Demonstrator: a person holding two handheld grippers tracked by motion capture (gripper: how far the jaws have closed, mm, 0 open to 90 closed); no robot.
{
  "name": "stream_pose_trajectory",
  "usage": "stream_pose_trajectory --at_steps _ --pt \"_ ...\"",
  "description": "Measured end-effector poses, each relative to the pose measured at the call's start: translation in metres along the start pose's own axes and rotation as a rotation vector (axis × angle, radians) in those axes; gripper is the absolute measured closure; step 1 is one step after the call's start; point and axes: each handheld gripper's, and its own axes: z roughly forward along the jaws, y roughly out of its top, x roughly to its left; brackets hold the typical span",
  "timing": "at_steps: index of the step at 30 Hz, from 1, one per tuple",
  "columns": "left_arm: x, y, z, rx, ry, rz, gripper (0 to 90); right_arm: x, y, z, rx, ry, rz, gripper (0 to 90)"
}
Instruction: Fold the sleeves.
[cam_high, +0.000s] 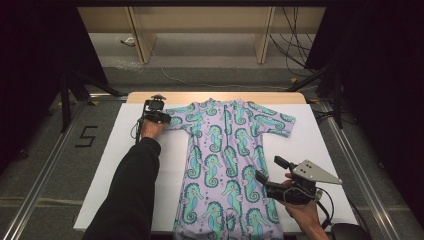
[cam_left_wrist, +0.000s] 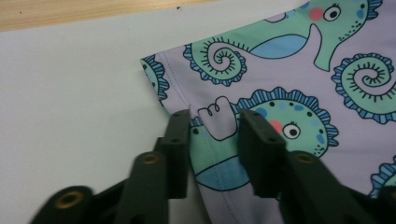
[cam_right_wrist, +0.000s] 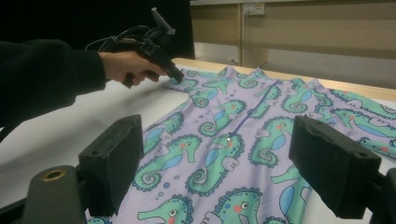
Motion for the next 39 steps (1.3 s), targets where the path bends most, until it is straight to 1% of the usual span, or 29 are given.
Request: stream_pose_trajectory --at_steps 3,4,6,7,8,9,11,13,14,15,16,18,20,21,22,23,24,25,26,27,28,29,30,31,32,33,37,38,39 --pt "-0.003 0.0 0.001 -0.006 0.001 -0.008 78.7 0.0 0.0 -0.001 -0.003 -0.001 -0.005 19.5" --pt "-0.004 0.0 0.001 -0.006 0.003 -0.003 82.4 0.001 0.0 -0.001 -0.005 0.0 -0.006 19.6" --pt "-0.006 0.0 0.001 -0.009 0.012 0.002 85.1 0.001 0.0 -0.001 -0.005 -0.001 -0.007 19.7" --pt "-0.008 0.0 0.001 -0.017 0.025 0.032 85.6 0.0 0.0 -0.001 -0.005 -0.001 -0.007 19.7" --pt "-0.008 0.0 0.001 -0.017 0.025 0.032 85.8 0.0 0.0 -0.001 -0.005 -0.001 -0.007 19.7" --pt "-0.007 0.0 -0.001 -0.024 0.0 0.022 85.9 0.0 0.0 -0.001 -0.006 -0.003 -0.005 19.8" --pt "-0.006 0.002 -0.004 -0.045 -0.018 0.009 86.1 0.0 0.0 -0.001 -0.006 -0.004 -0.002 19.8" --pt "-0.007 0.005 -0.01 -0.07 -0.032 0.013 86.2 -0.001 0.0 -0.001 -0.007 -0.005 -0.002 19.9" --pt "-0.007 0.005 -0.01 -0.07 -0.032 0.013 86.2 -0.001 0.0 -0.001 -0.007 -0.005 -0.002 19.9" --pt "-0.009 0.009 -0.016 -0.089 -0.049 0.028 86.2 0.0 0.0 -0.001 -0.005 -0.006 -0.003 19.9" --pt "-0.009 0.009 -0.016 -0.089 -0.049 0.028 86.2 0.0 0.0 -0.001 -0.005 -0.006 -0.005 19.9" --pt "-0.013 0.014 -0.025 -0.105 -0.074 0.051 86.2 0.0 0.0 -0.001 -0.003 -0.005 -0.008 19.9" --pt "-0.014 0.015 -0.027 -0.108 -0.079 0.054 86.2 0.0 0.0 0.0 -0.002 -0.005 -0.007 19.9" --pt "-0.018 0.019 -0.032 -0.127 -0.076 0.078 86.2 0.0 0.0 -0.001 -0.003 -0.006 -0.008 19.9" --pt "-0.018 0.019 -0.032 -0.127 -0.076 0.078 86.1 0.0 0.0 -0.001 -0.003 -0.006 -0.008 19.9" --pt "-0.023 0.023 -0.037 -0.149 -0.085 0.086 86.2 0.0 0.0 -0.001 -0.003 -0.007 -0.009 19.9" --pt "-0.023 0.023 -0.037 -0.149 -0.085 0.086 86.2 0.0 0.0 0.0 -0.002 -0.009 -0.01 19.9" --pt "-0.03 0.028 -0.042 -0.16 -0.096 0.112 86.2 0.0 0.0 0.0 -0.001 -0.009 -0.009 19.9" --pt "-0.03 0.028 -0.042 -0.16 -0.096 0.112 86.2 0.0 0.0 0.0 -0.001 -0.01 -0.008 19.9" --pt "-0.037 0.032 -0.047 -0.168 -0.112 0.135 86.2 0.0 0.0 0.0 -0.001 -0.01 -0.009 19.9" --pt "-0.037 0.032 -0.047 -0.168 -0.112 0.135 86.2 0.0 0.0 0.0 -0.002 -0.01 -0.009 19.9" --pt "-0.044 0.036 -0.052 -0.179 -0.126 0.149 86.1 0.0 0.0 -0.001 -0.003 -0.01 -0.009 19.9" --pt "-0.044 0.036 -0.052 -0.179 -0.126 0.149 86.1 0.0 0.0 -0.001 -0.003 -0.01 -0.009 19.9" --pt "-0.052 0.04 -0.056 -0.188 -0.138 0.169 86.1 -0.001 0.0 -0.001 -0.006 -0.01 -0.008 19.9" --pt "-0.052 0.04 -0.056 -0.188 -0.138 0.169 86.1 -0.001 0.0 -0.001 -0.006 -0.01 -0.008 19.9" --pt "-0.062 0.043 -0.058 -0.191 -0.147 0.199 86.1 -0.001 0.001 -0.001 -0.004 -0.012 -0.008 19.9" --pt "-0.083 0.045 -0.061 -0.204 -0.18 0.253 86.2 -0.001 0.001 -0.002 -0.007 -0.011 -0.007 20.0" --pt "-0.083 0.045 -0.061 -0.204 -0.18 0.253 86.2 -0.001 0.001 -0.002 -0.007 -0.011 -0.007 20.0" --pt "-0.093 0.046 -0.062 -0.204 -0.19 0.286 86.2 -0.001 0.001 -0.001 -0.006 -0.011 -0.007 20.0"
